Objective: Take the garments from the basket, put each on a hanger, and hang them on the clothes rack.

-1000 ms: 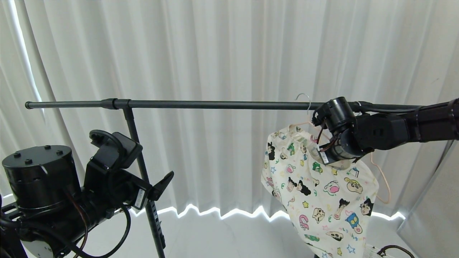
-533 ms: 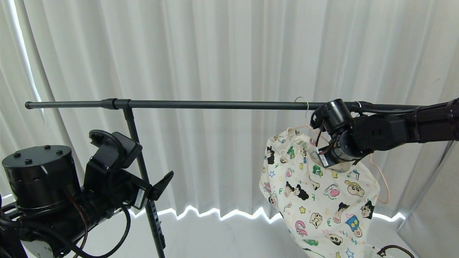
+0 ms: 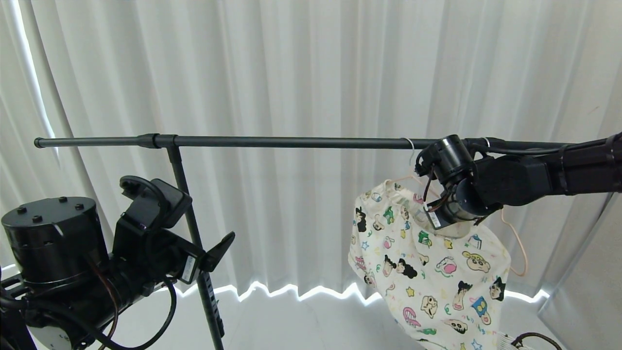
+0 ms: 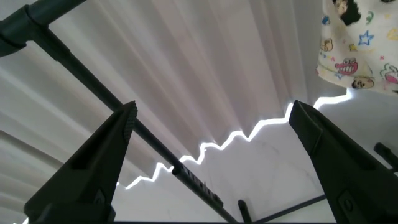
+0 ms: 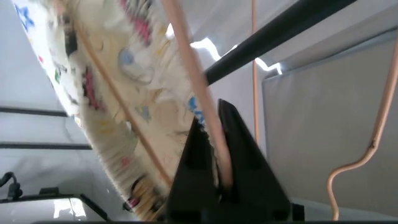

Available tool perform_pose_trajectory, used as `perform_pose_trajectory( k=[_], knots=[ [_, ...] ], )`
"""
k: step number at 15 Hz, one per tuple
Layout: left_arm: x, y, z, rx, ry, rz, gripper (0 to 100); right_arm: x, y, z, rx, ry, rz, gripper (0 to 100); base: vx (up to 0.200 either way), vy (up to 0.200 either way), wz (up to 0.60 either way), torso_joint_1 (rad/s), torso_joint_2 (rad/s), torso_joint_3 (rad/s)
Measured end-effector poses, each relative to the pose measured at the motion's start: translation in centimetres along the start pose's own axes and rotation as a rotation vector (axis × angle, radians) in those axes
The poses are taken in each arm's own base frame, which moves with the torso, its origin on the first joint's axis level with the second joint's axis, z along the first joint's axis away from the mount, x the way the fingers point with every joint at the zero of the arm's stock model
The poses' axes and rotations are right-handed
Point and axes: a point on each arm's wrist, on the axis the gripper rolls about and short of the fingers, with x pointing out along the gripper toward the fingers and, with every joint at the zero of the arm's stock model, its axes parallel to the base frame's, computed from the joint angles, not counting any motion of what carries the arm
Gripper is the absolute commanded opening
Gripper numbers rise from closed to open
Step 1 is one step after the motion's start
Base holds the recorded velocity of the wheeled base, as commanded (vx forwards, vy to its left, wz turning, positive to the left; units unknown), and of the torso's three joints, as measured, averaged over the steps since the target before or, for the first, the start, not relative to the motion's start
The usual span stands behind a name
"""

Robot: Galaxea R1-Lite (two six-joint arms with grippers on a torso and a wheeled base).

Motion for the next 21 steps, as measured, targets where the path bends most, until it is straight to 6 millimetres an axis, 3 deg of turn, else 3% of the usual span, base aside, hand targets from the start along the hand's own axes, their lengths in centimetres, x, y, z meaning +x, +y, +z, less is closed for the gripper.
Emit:
perform_pose_trajectory(
  k=[4,11,13,18,21],
  knots=[
    [0.0,0.3,-0.3,-0.004,0.01,0.014,100,-1.7,-0.4,0.5,0.113,-0.041,0.022,100,0.0,0.0,0.0,0.0,0.0,0.0],
    [0.0,1.3,-0.7,-0.019,0.031,0.061,100,-8.9,-3.2,0.9,0.145,-0.187,0.129,100,0.0,0.0,0.0,0.0,0.0,0.0],
    [-0.1,1.9,-1.0,-0.025,0.044,0.094,100,-10.1,-5.3,0.5,0.041,-0.215,0.096,100,-0.2,0.0,0.0,-0.002,0.0,0.002],
    [-0.4,3.1,-1.2,-0.04,0.052,0.149,100,-12.0,-13.2,-2.5,-0.217,-0.394,0.092,100,-0.2,0.0,0.0,0.004,0.0,0.005],
    [-0.7,3.6,-1.3,-0.046,0.052,0.175,100,-12.5,-14.9,-4.8,-0.233,-0.415,0.025,100,-0.2,0.0,0.0,0.001,0.0,0.001]
  ],
)
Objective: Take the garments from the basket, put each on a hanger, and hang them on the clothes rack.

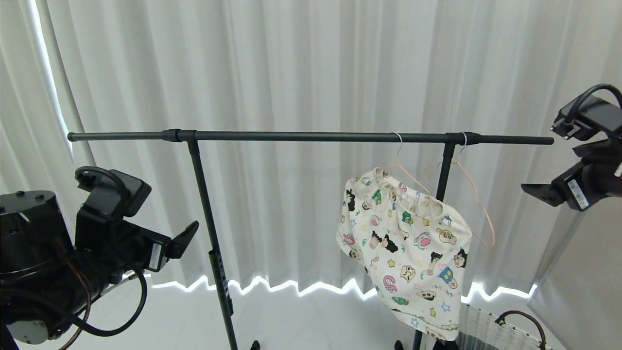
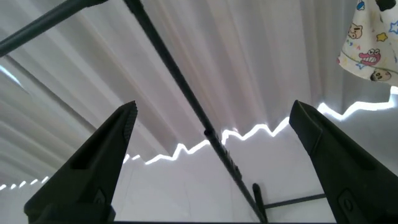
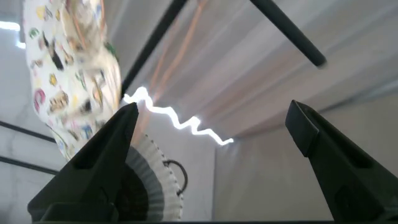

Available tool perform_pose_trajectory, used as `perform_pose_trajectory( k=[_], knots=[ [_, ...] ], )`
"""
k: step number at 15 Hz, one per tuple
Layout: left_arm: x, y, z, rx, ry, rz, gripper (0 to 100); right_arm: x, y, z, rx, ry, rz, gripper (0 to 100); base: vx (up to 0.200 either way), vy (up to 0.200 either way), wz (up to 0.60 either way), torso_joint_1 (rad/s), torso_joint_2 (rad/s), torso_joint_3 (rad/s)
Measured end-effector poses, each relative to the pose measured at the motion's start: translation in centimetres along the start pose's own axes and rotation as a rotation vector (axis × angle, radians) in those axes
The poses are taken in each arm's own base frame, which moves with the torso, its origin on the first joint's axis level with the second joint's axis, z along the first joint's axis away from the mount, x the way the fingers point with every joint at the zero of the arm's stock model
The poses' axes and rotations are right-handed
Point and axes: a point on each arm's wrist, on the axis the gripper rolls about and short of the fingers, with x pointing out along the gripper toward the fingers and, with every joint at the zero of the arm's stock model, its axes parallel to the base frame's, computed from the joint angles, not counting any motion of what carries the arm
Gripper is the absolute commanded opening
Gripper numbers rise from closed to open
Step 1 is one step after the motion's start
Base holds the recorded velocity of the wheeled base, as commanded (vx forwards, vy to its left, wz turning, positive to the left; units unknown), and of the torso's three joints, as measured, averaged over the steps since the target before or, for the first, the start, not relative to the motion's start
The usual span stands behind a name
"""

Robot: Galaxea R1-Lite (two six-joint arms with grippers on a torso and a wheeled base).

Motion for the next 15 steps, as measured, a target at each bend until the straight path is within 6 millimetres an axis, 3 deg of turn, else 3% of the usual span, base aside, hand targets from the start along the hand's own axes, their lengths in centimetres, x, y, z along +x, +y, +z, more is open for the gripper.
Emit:
perform_pose_trajectory(
  k=[2,9,15],
  knots=[
    [-0.3,0.4,-0.3,-0.005,0.008,0.018,100,-0.4,0.1,-1.1,0.006,0.013,-0.057,100,-0.2,0.0,0.0,0.0,0.0,0.0],
    [-3.5,0.7,-2.6,-0.055,0.041,0.062,100,-1.2,0.2,-5.0,-0.005,0.006,-0.207,100,0.0,0.0,0.0,0.0,0.0,0.0],
    [-4.4,1.6,-3.7,-0.076,0.075,0.13,100,-2.4,0.1,-6.4,0.002,0.03,-0.237,100,0.0,0.0,0.0,-0.069,0.15,0.08]
  ],
)
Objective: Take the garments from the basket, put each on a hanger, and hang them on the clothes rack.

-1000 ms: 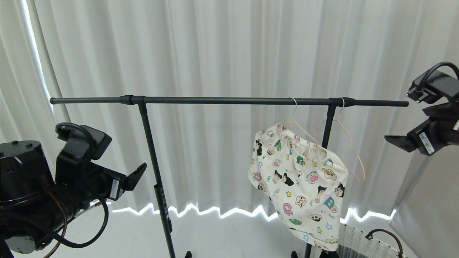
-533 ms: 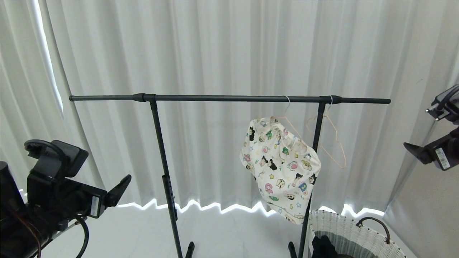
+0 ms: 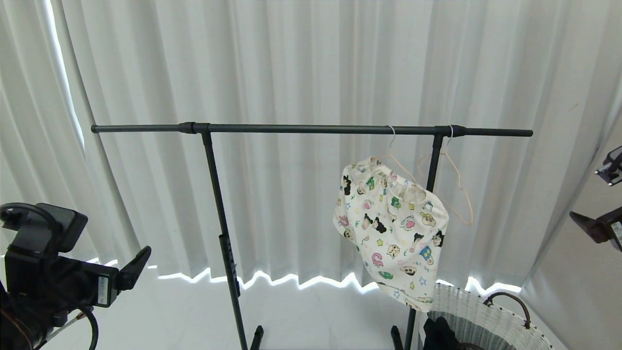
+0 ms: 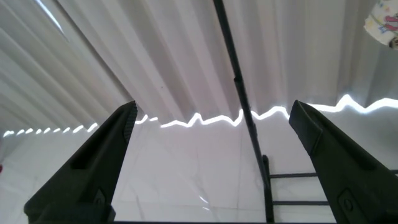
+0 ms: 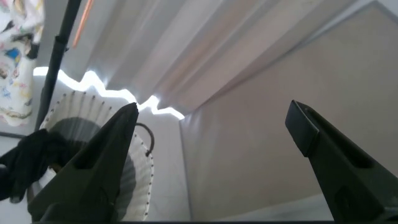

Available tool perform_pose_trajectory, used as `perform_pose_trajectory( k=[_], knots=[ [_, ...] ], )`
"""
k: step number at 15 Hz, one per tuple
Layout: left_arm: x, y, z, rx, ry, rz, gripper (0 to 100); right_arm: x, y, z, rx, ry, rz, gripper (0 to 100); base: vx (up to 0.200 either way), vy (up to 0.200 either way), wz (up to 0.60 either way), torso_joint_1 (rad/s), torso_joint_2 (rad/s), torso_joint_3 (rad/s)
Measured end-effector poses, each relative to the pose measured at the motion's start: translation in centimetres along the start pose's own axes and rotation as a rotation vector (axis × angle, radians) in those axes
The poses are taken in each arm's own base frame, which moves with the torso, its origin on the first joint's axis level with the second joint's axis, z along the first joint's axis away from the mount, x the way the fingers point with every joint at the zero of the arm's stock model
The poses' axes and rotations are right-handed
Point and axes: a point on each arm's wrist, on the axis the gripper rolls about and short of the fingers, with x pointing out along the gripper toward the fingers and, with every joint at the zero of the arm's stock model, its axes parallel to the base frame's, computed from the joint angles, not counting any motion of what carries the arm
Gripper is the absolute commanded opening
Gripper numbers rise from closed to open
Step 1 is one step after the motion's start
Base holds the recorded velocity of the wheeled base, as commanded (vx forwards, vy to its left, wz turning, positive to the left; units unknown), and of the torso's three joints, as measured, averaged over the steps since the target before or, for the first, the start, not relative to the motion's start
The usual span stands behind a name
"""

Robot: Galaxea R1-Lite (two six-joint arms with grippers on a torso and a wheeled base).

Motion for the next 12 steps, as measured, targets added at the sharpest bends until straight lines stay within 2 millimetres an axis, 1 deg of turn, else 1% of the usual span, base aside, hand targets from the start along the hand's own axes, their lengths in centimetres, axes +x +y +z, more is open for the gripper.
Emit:
perform_pose_trajectory(
  k=[7,12],
  knots=[
    [-0.15,-0.09,0.01,0.002,-0.006,-0.005,100,-0.66,-0.33,-0.19,0.007,-0.008,-0.016,100,0.0,0.0,0.0,-0.213,0.5,0.278],
    [-0.18,-0.32,0.05,0.005,-0.009,-0.02,100,-0.83,0.02,-0.84,0.003,0.006,-0.007,100,0.0,0.0,0.0,-0.198,0.48,0.286]
  ],
)
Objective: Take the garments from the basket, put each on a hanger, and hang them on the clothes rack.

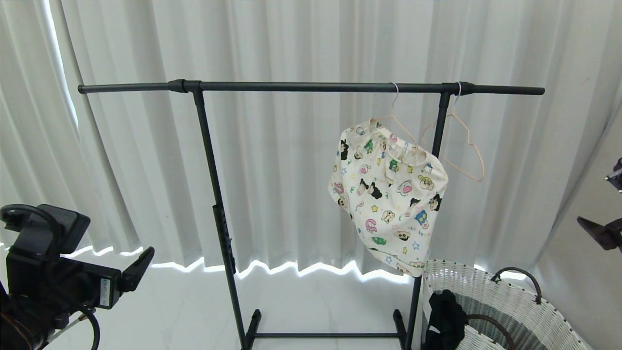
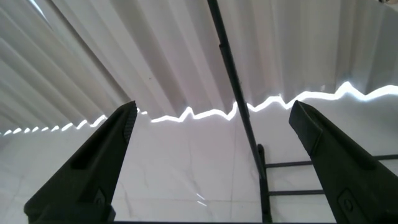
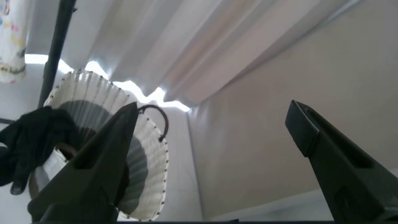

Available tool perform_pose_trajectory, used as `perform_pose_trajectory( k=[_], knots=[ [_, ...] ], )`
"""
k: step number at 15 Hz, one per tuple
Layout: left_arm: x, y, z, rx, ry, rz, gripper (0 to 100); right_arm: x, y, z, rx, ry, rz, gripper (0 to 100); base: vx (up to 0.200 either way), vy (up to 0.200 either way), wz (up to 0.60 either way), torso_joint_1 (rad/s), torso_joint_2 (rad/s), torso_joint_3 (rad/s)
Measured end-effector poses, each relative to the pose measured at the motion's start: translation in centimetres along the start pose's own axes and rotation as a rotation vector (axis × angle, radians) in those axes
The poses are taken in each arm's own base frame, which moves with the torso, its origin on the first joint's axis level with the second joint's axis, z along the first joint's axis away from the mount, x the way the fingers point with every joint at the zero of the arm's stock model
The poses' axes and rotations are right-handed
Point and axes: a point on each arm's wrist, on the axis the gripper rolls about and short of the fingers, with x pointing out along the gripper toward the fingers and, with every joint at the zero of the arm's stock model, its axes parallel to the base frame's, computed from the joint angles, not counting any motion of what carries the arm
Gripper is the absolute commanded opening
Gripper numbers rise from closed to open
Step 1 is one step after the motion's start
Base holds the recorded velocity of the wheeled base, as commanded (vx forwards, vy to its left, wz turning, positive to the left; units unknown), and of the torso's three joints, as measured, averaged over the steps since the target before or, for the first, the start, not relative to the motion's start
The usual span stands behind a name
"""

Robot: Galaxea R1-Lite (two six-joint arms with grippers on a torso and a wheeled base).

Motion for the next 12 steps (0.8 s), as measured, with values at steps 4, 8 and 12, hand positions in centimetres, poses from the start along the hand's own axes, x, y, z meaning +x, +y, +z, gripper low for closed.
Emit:
perform_pose_trajectory(
  k=[4,8,12],
  knots=[
    [-0.3,-0.8,-0.6,0.013,0.015,-0.05,100,-0.2,0.4,-0.7,-0.007,0.015,0.013,100,0.0,0.0,0.0,-0.178,0.47,0.291],
    [-0.9,-2.2,-2.4,0.04,0.074,-0.128,100,-0.4,0.7,-0.9,-0.014,0.013,0.027,100,0.0,0.0,0.0,-0.121,0.43,0.273],
    [-0.8,-2.3,-2.3,0.049,0.067,-0.134,100,-0.3,1.1,-1.2,-0.02,0.018,0.034,100,0.0,0.0,0.0,-0.024,0.07,0.049]
  ],
)
